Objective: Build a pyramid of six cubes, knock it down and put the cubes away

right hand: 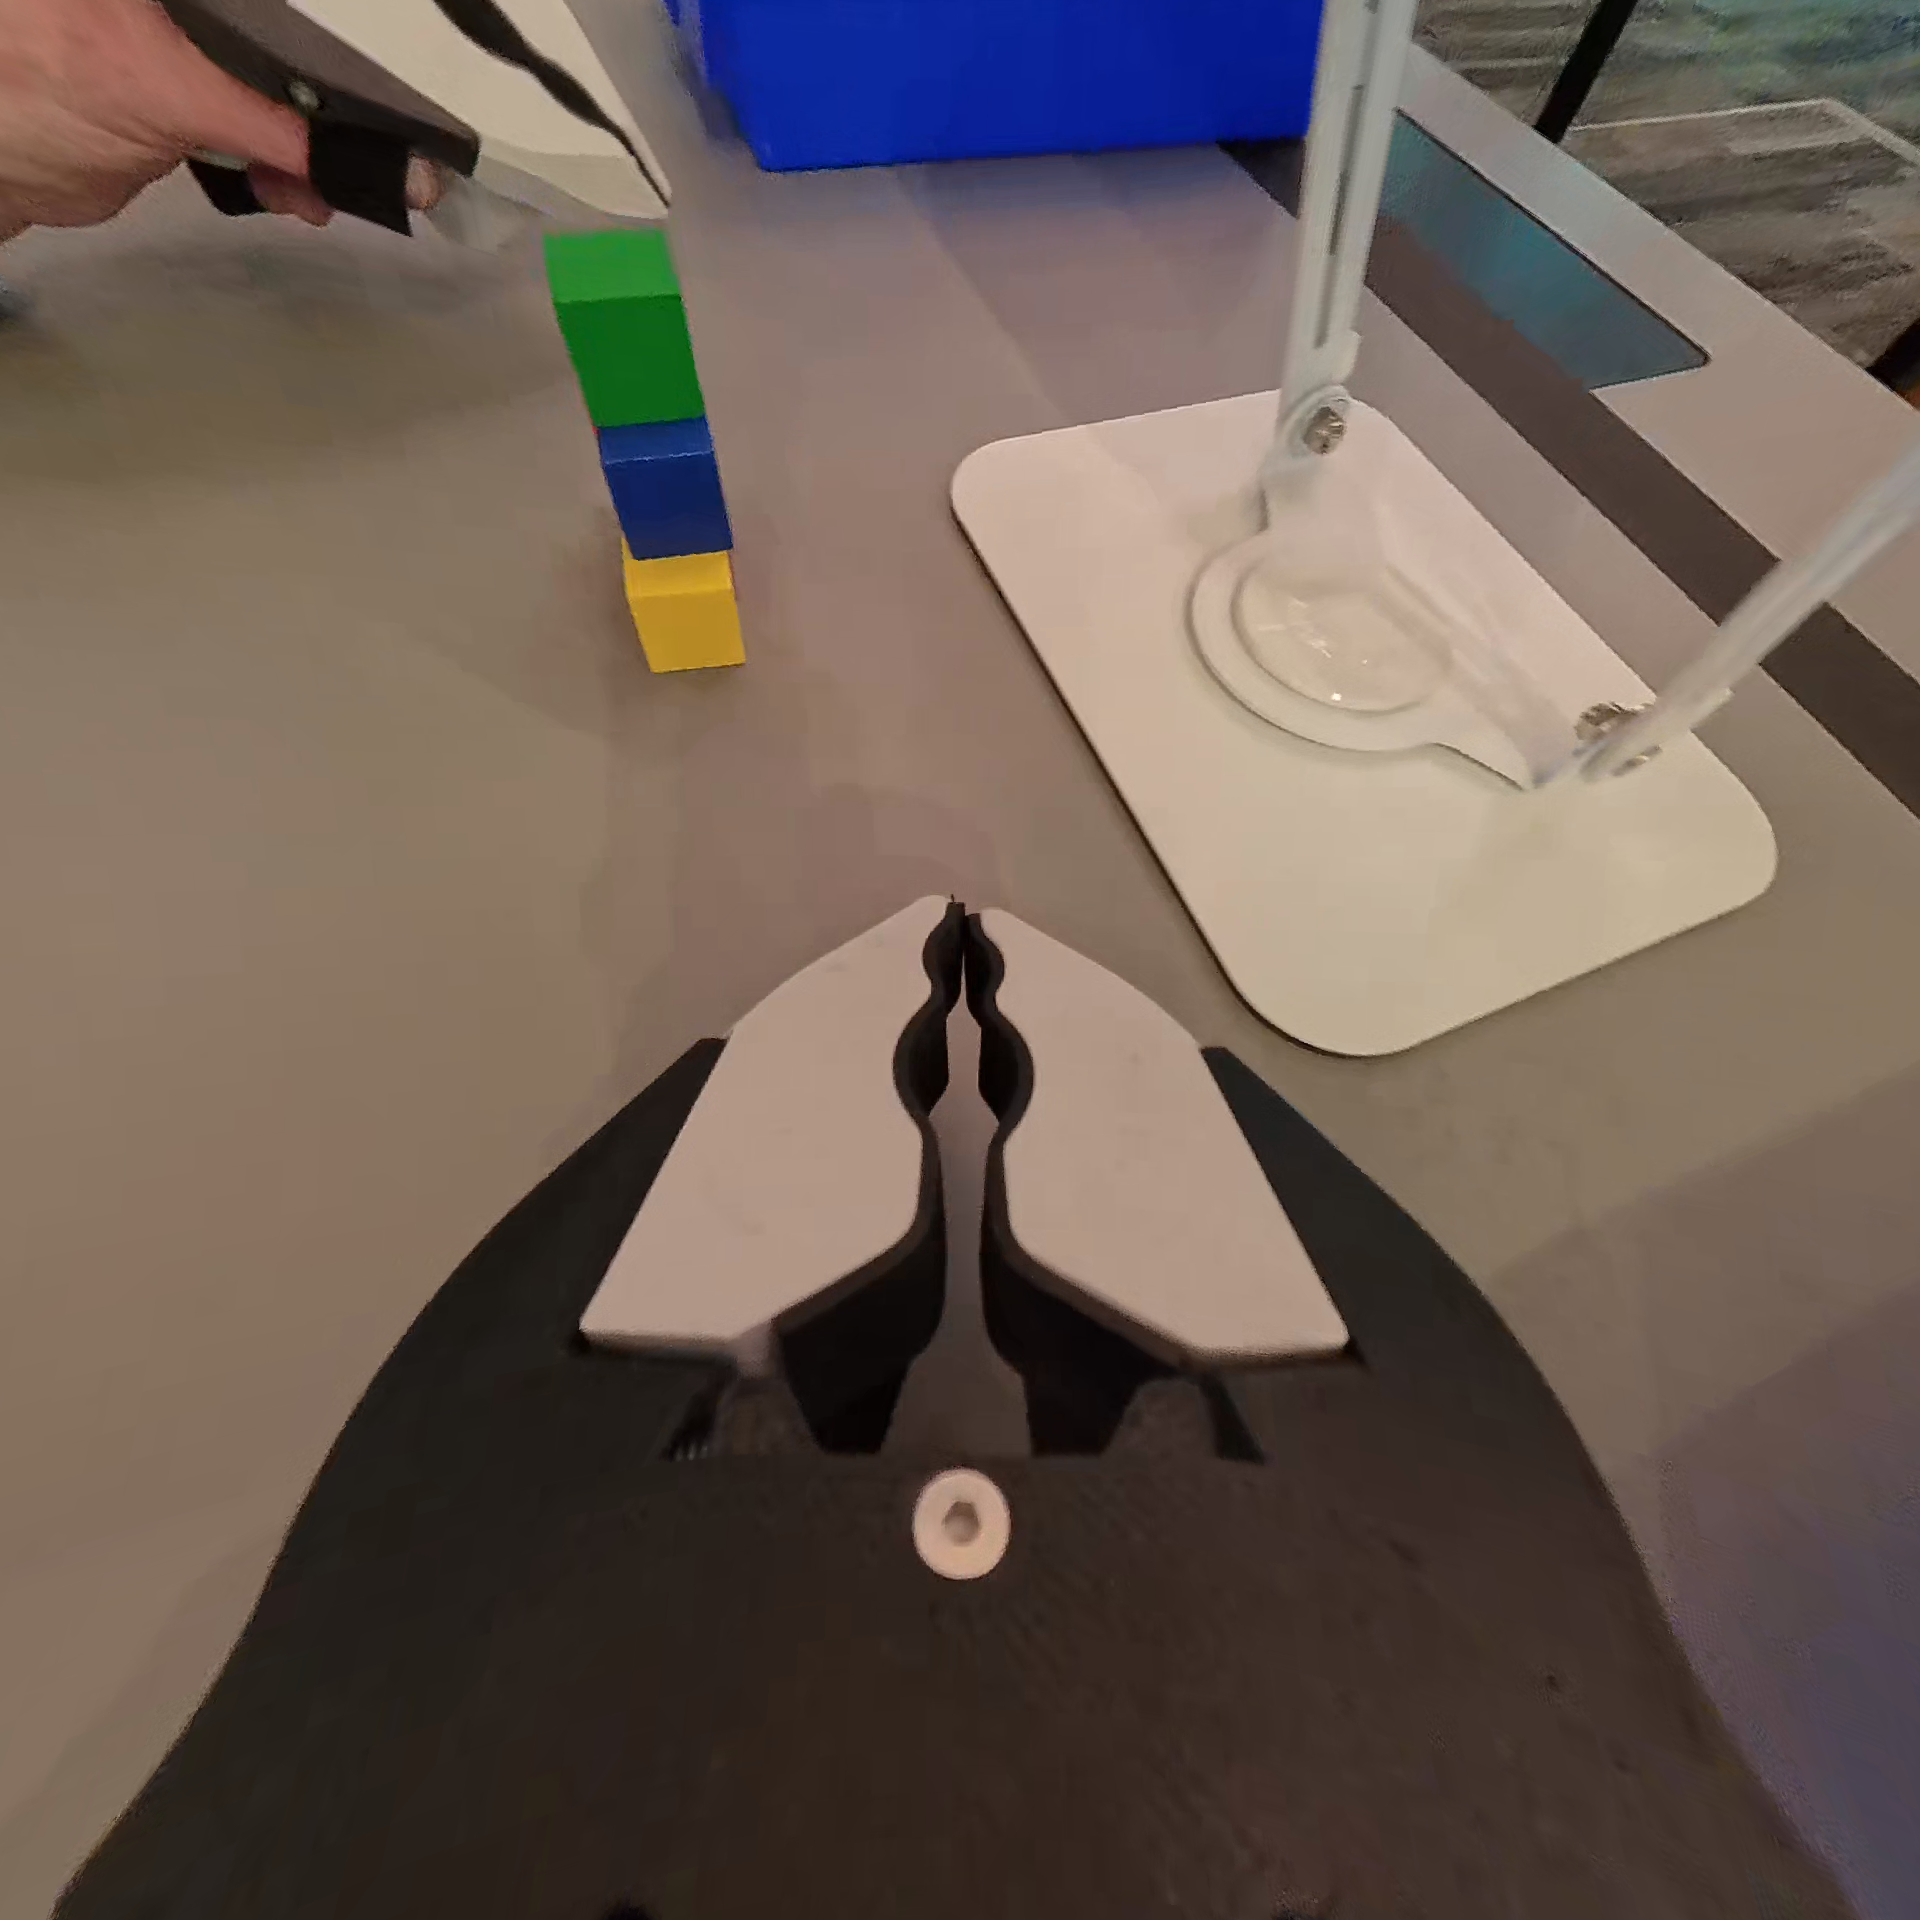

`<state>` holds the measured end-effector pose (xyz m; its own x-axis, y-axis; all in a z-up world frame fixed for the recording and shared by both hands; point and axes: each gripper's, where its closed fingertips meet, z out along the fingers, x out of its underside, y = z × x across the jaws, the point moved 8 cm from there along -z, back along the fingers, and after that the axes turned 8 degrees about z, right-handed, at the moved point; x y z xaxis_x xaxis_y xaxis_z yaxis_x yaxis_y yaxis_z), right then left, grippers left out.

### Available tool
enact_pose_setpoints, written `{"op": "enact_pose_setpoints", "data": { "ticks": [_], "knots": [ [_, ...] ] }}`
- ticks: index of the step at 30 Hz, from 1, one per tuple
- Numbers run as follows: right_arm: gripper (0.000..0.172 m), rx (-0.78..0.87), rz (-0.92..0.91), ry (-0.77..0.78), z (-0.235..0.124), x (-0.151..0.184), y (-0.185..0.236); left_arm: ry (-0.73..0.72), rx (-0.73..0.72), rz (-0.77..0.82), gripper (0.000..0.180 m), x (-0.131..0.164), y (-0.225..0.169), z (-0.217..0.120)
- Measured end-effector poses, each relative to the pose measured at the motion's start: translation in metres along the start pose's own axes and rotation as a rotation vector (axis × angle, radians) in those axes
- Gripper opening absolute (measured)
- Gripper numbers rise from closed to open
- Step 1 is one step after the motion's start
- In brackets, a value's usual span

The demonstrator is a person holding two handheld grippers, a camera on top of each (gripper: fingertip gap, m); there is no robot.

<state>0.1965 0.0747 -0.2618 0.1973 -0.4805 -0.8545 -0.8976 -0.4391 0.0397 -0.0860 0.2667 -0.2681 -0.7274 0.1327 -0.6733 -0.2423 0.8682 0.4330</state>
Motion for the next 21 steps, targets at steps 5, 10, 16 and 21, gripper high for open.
{"op": "enact_pose_setpoints", "data": {
  "ticks": [5,10,16,21],
  "knots": [
    [0.000,0.047,0.027,-0.012,-0.007,-0.002,-0.009,-0.004,-0.068,-0.058,0.000,0.006,0.012,-0.008],
    [0.000,0.083,0.017,0.027,-0.011,0.004,-0.016,0.019,-0.106,-0.096,0.000,0.017,0.024,-0.012],
    [0.000,0.127,0.071,0.026,-0.023,0.010,-0.032,-0.052,-0.150,-0.254,0.000,0.032,0.046,-0.039],
    [0.000,0.143,0.096,0.022,-0.028,0.008,-0.037,-0.080,-0.149,-0.373,0.000,0.036,0.048,-0.049]
  ]
}}
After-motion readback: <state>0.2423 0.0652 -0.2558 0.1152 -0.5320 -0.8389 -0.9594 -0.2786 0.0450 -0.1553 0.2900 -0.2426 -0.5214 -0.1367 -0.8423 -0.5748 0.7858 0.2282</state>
